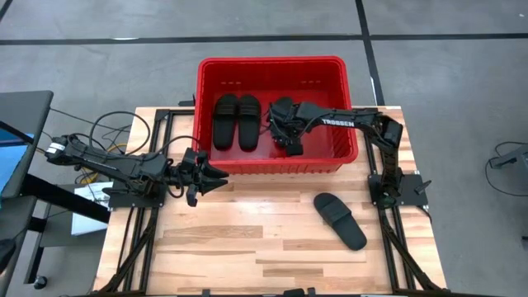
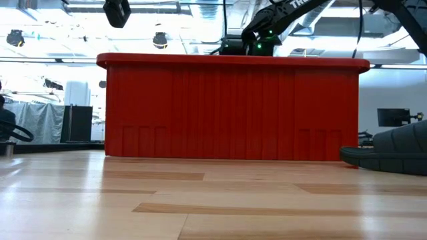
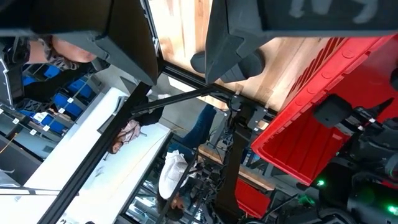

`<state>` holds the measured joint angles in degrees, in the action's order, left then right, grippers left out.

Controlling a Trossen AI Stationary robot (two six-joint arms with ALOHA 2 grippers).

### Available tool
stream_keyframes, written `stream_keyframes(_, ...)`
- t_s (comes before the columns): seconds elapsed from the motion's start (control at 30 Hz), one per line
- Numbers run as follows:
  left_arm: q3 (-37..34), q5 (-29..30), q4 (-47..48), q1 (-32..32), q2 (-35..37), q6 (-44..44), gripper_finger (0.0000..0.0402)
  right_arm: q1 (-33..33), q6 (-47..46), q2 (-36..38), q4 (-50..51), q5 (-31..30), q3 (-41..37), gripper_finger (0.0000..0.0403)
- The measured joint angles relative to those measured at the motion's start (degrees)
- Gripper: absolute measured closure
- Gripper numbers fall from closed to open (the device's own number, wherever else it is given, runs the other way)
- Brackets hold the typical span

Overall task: Pick and place slides into bin
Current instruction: Put the black slide into the red container

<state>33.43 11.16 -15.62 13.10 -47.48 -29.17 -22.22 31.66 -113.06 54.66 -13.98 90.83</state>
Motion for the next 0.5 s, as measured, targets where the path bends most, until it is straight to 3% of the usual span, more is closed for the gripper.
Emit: stream_keyframes(0.5,0.00,-0.02,-0.02,0.00,0.00,0.00,0.0276,-0.02,4.20,0.00,7.41,-7.57,17.44,0.0215)
